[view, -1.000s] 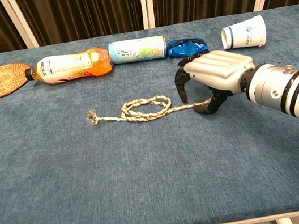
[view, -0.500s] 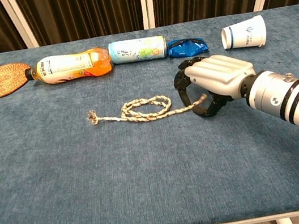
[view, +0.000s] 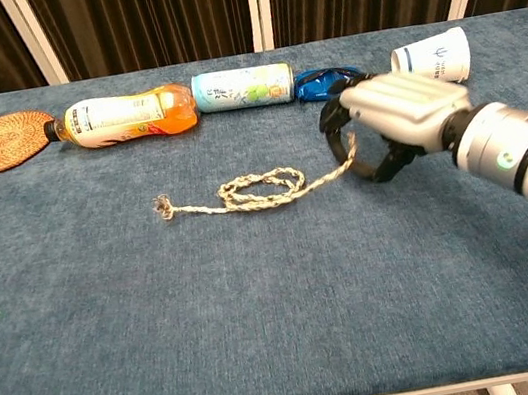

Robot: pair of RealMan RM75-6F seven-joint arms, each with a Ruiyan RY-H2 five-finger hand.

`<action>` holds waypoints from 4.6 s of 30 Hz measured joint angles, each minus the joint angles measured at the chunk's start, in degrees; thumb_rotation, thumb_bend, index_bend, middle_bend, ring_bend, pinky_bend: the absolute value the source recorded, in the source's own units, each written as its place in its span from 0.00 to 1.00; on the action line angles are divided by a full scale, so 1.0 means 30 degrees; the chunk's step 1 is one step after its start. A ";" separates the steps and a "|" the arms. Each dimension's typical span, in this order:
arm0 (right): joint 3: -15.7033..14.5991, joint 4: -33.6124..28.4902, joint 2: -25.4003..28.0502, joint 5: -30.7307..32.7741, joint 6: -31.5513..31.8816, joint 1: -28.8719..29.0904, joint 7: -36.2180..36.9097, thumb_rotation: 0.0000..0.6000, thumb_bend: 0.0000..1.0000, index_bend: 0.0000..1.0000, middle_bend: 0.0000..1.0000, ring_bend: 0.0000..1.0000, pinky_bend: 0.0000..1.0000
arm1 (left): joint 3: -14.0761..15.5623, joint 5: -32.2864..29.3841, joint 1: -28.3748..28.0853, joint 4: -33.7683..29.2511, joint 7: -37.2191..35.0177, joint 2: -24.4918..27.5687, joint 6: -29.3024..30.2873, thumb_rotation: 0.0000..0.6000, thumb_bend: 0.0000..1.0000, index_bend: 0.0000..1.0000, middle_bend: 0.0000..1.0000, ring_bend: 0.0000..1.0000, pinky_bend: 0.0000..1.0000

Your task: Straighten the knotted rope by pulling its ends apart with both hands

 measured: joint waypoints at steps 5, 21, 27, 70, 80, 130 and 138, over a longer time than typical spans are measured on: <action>0.0563 -0.1729 0.1199 0.0711 0.0714 -0.0296 -0.1328 1.00 0.47 0.63 0.25 0.00 0.00 | -0.0445 0.0622 -0.2493 -0.0539 -0.0822 -0.0729 -0.2616 1.00 0.22 0.29 0.15 0.00 0.00; 0.1164 -0.3728 0.3051 0.2212 0.1550 -0.0774 -0.2685 1.00 0.48 0.63 0.24 0.00 0.00 | -0.2377 -0.4880 -0.7566 0.0813 0.4127 -0.7879 -0.8858 1.00 0.18 0.40 0.17 0.06 0.01; 0.1241 -0.3888 0.3646 0.2437 0.1849 -0.0999 -0.2571 1.00 0.48 0.63 0.24 0.00 0.00 | -0.2739 -0.6997 -0.8217 0.2058 0.6630 -0.9920 -0.8843 1.00 0.19 0.43 0.17 0.06 0.01; 0.0903 -0.3378 0.3927 0.2764 0.1910 -0.1249 -0.1755 1.00 0.48 0.63 0.24 0.00 0.00 | -0.2302 -0.8646 -0.9553 0.4630 0.7008 -1.2351 -0.8693 1.00 0.46 0.62 0.24 0.06 0.01; 0.0887 -0.4803 0.6093 0.2534 0.2993 -0.2538 -0.0058 1.00 0.50 0.65 0.26 0.00 0.00 | -0.2097 -0.7692 -0.7711 0.3397 0.3297 -0.9940 -0.6812 1.00 0.46 0.62 0.24 0.06 0.01; -0.0743 -0.0629 0.6209 0.0661 0.4080 -0.6745 0.6473 1.00 0.35 0.07 0.14 0.00 0.00 | -0.0081 -0.4402 -0.3068 0.6529 -0.2171 -0.6427 -0.3270 1.00 0.22 0.23 0.15 0.04 0.00; -0.1004 -0.4249 1.0294 -0.0643 0.7055 -0.8665 0.6685 1.00 0.34 0.07 0.14 0.00 0.00 | -0.0487 -0.5485 -0.0311 0.3374 -0.1187 -0.2971 0.0103 1.00 0.21 0.23 0.15 0.04 0.00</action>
